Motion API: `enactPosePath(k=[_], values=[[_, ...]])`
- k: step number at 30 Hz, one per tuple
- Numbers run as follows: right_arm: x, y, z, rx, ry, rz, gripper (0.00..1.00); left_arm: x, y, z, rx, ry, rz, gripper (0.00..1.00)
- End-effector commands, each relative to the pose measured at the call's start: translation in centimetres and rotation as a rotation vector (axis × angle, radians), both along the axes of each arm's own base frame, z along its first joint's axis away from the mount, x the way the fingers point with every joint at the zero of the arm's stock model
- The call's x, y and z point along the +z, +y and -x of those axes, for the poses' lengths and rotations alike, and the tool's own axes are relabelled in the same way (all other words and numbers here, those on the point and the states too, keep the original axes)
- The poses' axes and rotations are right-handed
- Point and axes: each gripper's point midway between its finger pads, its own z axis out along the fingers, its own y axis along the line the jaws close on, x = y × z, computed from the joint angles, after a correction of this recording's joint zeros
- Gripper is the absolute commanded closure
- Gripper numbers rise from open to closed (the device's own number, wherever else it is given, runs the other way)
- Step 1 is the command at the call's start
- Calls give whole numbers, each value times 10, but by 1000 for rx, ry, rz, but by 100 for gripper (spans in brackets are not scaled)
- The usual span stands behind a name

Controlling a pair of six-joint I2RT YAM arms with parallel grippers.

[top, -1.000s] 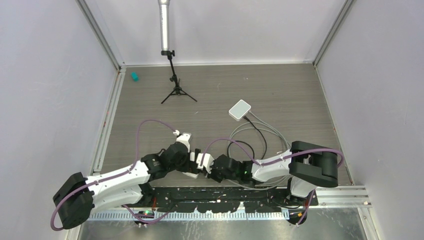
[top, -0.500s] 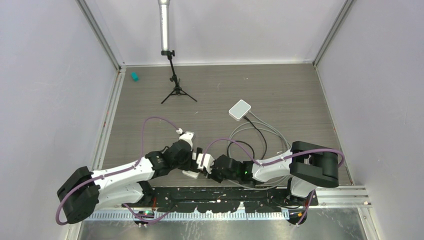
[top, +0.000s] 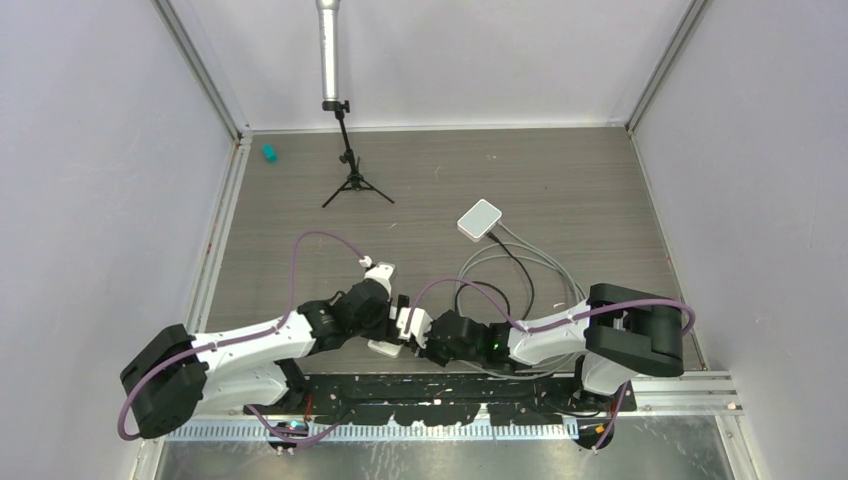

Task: Insert the plug into the switch port
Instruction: Insert the connector into the switch port.

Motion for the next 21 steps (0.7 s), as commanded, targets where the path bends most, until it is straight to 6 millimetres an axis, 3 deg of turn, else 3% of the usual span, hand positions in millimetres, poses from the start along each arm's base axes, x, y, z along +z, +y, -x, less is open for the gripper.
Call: enactPosePath(k=[1,6,12,21], values=[[14,5,0,-1,-14,-50,99,-5,-1,4,-28,8,-42,18],[16,4,-1,-10,-18,-55,99,-11,-1,8,-43,8,-95,19],[17,1,-2,-21,-20,-56,100,-14,0,7,-35,8,-135,43],[12,-16,0,-39,-9,-19,100,-11,7,3,1,-11,-153,47]])
